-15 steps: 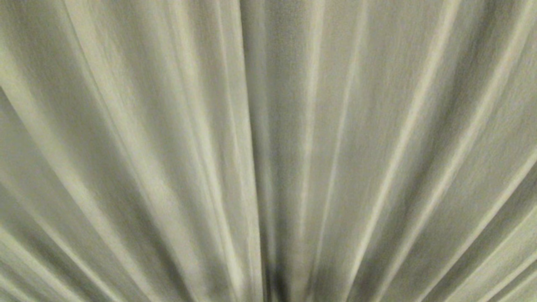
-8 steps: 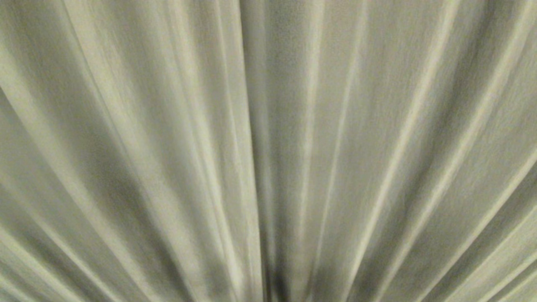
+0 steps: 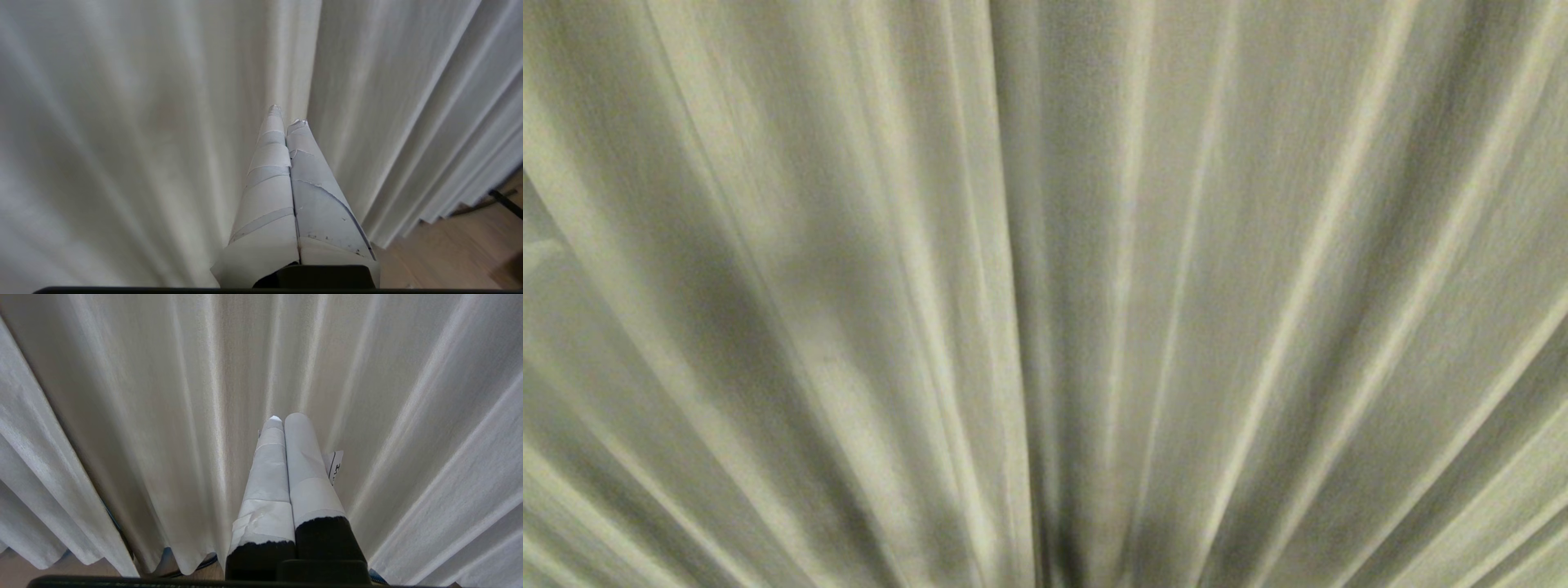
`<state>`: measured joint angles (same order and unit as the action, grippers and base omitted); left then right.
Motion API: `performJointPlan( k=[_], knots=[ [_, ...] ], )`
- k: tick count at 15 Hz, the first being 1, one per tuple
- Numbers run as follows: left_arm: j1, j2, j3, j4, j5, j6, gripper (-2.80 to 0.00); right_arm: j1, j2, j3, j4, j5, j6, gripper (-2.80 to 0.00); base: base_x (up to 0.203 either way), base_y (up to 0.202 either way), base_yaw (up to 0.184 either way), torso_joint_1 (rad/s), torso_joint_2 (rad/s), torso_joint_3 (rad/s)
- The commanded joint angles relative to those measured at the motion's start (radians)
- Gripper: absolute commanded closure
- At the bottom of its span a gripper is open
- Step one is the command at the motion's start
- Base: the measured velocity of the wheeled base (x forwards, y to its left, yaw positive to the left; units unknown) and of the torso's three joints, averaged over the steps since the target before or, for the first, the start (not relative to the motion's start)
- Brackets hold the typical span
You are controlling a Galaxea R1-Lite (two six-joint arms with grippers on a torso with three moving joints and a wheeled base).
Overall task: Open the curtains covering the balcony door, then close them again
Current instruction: Pull the outer curtains open on both sides
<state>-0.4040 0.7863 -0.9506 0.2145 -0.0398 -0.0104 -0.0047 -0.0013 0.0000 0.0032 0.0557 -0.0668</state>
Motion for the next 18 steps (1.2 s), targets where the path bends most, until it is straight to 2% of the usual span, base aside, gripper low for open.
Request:
performJointPlan(
  k=[1, 2, 3, 10, 18],
  knots=[
    [-0.040, 0.137, -0.030, -0.033, 0.002, 0.000, 0.00, 0.000, 0.001, 0.000, 0.000, 0.001, -0.001, 0.00, 0.000, 0.000, 0.000, 0.000, 0.00, 0.000],
    [-0.053, 0.167, -0.040, -0.050, 0.004, 0.003, -0.20, 0.000, 0.001, 0.000, 0.000, 0.001, -0.001, 0.00, 0.000, 0.000, 0.000, 0.000, 0.00, 0.000],
    [-0.060, 0.186, -0.050, -0.057, 0.006, 0.006, -2.80, 0.000, 0.001, 0.000, 0.000, 0.001, -0.001, 0.00, 0.000, 0.000, 0.000, 0.000, 0.00, 0.000],
    [-0.101, 0.294, -0.133, -0.065, 0.004, 0.007, -2.80, 0.000, 0.001, 0.000, 0.000, 0.001, -0.001, 0.00, 0.000, 0.000, 0.000, 0.000, 0.00, 0.000],
    [-0.099, 0.470, -0.248, -0.062, 0.013, 0.004, -2.80, 0.000, 0.001, 0.000, 0.000, 0.001, -0.001, 0.00, 0.000, 0.000, 0.000, 0.000, 0.00, 0.000]
  ],
)
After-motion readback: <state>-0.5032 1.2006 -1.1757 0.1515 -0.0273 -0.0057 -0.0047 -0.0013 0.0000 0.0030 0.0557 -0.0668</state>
